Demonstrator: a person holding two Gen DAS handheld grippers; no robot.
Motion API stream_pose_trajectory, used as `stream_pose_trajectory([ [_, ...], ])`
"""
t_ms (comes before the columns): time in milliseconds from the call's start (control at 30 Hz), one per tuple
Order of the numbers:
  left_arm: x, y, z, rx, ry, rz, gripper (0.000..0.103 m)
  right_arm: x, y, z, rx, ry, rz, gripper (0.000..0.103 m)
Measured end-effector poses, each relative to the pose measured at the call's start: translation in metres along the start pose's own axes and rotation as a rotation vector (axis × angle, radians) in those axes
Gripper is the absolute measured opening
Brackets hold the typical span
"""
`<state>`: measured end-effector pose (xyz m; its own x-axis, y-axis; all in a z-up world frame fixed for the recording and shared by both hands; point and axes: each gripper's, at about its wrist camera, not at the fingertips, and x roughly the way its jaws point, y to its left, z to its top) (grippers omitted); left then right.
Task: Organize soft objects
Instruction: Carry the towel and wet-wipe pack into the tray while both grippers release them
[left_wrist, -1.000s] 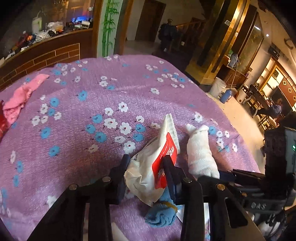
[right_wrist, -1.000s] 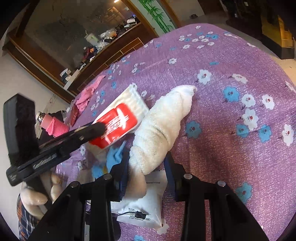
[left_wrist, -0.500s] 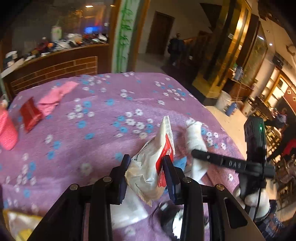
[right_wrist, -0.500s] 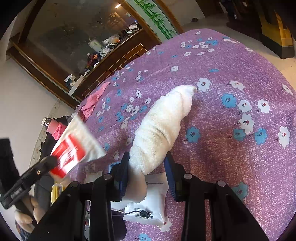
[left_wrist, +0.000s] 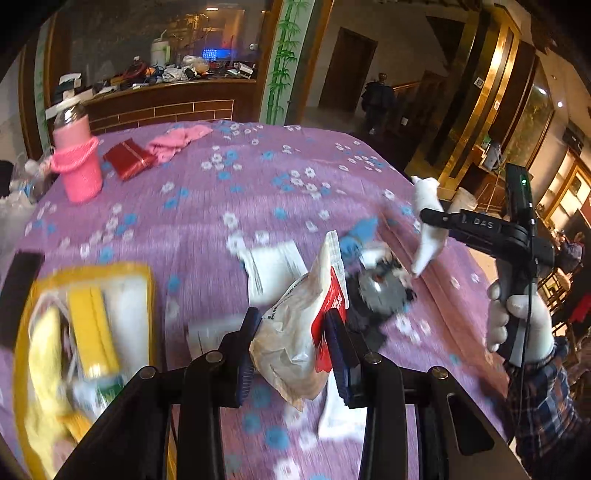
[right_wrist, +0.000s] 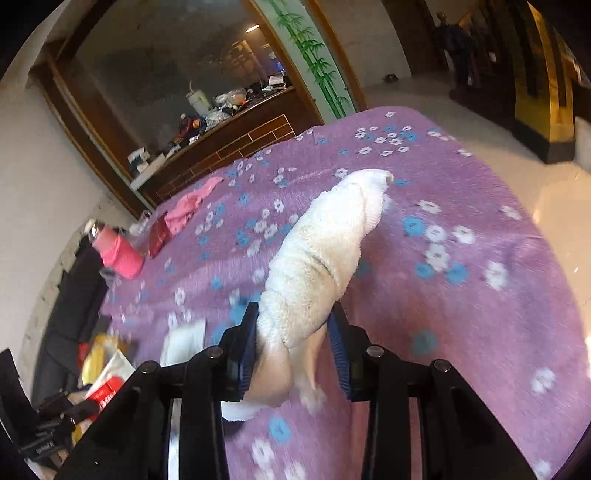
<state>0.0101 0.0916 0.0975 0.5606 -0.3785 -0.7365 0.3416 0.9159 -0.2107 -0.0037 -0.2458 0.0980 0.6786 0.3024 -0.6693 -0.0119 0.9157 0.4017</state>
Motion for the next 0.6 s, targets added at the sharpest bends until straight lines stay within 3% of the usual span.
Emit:
stream_pose_trajectory([
  [333, -0.033, -0.002, -0.069, -0.151, -0.023, -0.157, 0.037, -0.048, 0.003, -0.078, 0.001, 0.109, 0.060, 0.035],
  [467, -0.059, 0.000, -0.100, -0.216, -0.046, -0.217, 0.037, -0.053, 0.029, -0.107, -0.032, 0.158, 0.132, 0.035],
  [600, -0.084, 0.006, -0.122, -0.259, -0.076, -0.230, 0.037, -0.050, 0.070, -0.124, -0.108, 0.196, 0.195, 0.035],
])
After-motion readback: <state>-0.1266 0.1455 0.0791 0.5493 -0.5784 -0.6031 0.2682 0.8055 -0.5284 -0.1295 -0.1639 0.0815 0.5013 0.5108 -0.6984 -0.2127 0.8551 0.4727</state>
